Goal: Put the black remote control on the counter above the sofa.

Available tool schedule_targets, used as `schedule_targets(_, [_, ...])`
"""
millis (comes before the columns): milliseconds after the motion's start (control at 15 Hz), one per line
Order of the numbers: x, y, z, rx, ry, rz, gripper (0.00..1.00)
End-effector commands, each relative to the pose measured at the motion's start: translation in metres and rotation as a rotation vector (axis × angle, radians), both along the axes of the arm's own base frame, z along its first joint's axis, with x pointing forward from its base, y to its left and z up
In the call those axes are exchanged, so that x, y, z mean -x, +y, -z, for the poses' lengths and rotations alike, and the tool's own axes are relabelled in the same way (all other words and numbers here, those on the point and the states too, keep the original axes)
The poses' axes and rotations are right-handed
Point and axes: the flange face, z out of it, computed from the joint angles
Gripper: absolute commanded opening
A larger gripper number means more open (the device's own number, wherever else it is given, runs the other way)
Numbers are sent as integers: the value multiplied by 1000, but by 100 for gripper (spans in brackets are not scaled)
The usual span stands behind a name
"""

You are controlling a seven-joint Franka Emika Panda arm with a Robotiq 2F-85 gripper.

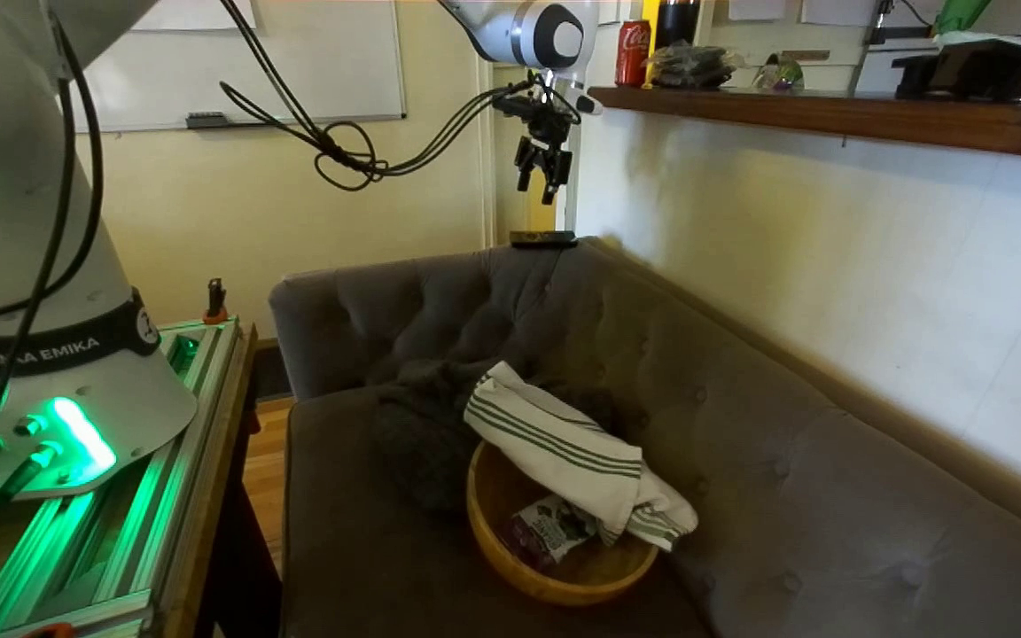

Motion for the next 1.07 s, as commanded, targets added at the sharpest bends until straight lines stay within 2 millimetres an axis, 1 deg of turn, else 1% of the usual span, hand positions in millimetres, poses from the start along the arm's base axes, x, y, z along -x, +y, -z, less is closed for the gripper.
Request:
schedule_targets(0, [-19,14,35,51,-89,102,100])
schedule_targets(67, [-21,18,46,42,-98,78,100])
schedule_targets(267, [-28,42,65,10,-168,70,100])
schedule_targets(400, [-30,52,68,39,-224,52,100])
schedule_targets(533, [-33,63,65,57,-289,63,100])
schedule_targets(667, [-36,64,61,61,-314,91,100])
schedule_targets(733, [-34,61,60,51,-268,87,100])
schedule_targets(800, [-31,60,63,47,-265,67,100])
schedule_targets(1000, [-33,59,61,49,-264,70,100])
